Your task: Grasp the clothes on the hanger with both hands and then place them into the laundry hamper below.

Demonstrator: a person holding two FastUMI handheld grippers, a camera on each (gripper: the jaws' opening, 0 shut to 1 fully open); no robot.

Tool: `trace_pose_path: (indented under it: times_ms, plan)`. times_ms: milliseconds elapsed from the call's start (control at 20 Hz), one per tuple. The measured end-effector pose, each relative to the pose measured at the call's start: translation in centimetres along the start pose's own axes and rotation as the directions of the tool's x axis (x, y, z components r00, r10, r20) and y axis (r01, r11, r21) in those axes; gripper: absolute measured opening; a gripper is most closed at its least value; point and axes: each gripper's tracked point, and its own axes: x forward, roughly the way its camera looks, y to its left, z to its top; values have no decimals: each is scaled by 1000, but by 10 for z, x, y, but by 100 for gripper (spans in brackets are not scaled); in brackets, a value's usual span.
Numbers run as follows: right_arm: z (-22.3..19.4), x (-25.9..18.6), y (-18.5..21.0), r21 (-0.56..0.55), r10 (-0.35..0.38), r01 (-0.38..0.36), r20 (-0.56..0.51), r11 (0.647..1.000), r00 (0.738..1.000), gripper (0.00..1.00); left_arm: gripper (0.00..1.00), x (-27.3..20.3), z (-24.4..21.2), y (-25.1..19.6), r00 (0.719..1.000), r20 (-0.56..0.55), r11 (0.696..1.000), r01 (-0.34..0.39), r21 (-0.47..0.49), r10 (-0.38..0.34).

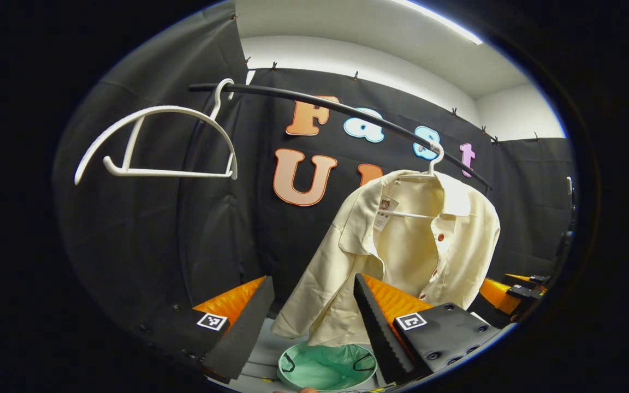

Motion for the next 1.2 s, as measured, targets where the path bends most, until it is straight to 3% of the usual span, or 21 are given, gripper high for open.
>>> trace_pose_path:
  times_ms: [600, 700, 1050, 1200]
  plan:
    - [25, 70, 46, -11, 55, -55, 29, 998, 998, 95, 96, -8, -4, 12, 999, -6, 999, -36, -19, 36]
    - [23, 81, 48, -1, 59, -59, 18, 998, 998, 95, 100, -10, -5, 15, 999, -10, 999, -44, -16, 44]
    - [17, 116, 52, -12, 52, -52, -9, 999, 999, 95, 96, -8, -10, 13, 999, -30, 999, -41, 0, 41]
    - [12, 130, 52, -10, 59, -59, -38, 998, 998, 93, 100, -4, -14, 10, 998, -46, 999, -32, 11, 32]
